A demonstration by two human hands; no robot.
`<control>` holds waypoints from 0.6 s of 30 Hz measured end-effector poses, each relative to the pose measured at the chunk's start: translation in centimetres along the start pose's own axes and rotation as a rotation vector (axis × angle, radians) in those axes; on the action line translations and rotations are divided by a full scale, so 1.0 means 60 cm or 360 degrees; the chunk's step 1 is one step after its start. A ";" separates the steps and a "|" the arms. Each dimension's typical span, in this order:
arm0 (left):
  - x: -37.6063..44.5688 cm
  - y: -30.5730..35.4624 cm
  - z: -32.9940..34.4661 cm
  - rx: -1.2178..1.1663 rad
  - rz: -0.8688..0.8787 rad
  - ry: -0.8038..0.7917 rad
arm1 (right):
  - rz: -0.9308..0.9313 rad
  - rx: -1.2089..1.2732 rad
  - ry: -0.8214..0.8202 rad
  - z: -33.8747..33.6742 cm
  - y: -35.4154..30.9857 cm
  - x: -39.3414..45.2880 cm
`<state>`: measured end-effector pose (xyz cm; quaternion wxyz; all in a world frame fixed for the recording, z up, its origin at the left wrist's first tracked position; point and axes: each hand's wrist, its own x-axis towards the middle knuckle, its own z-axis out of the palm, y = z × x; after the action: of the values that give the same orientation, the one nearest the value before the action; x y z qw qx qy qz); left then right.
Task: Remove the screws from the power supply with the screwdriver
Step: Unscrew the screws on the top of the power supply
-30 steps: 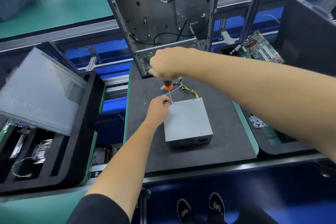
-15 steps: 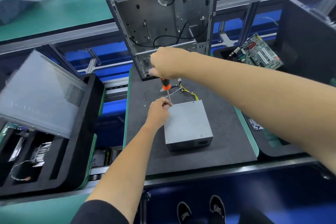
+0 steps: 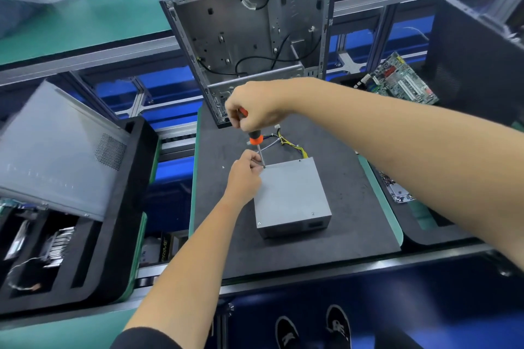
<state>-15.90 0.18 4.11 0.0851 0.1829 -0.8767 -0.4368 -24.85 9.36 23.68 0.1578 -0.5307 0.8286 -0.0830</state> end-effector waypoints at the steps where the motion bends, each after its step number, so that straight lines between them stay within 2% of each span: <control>1: 0.000 0.001 -0.001 0.0004 0.0011 0.0001 | -0.0024 0.0121 -0.0052 -0.003 -0.003 -0.004; 3: -0.001 0.002 -0.001 0.0017 0.0012 -0.0004 | -0.0005 0.0131 -0.0009 0.002 -0.004 -0.005; 7: -0.001 0.003 0.000 0.0032 -0.0014 -0.0015 | 0.0198 -0.0319 0.0254 0.009 -0.002 0.003; 12: -0.005 0.007 -0.003 0.0018 -0.0012 -0.0012 | 0.0074 0.0098 0.0043 0.001 -0.002 -0.008; 15: -0.007 0.011 -0.006 0.0015 -0.0044 -0.0026 | 0.0261 -0.0295 0.0208 0.002 -0.004 -0.007; 18: -0.006 0.015 -0.014 0.0072 -0.0019 -0.0057 | 0.0223 -0.0144 0.0129 0.002 -0.004 -0.004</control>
<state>-15.51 0.19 5.35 0.0627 0.1821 -0.8867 -0.4204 -24.52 9.48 23.70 0.1054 -0.4743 0.8723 -0.0558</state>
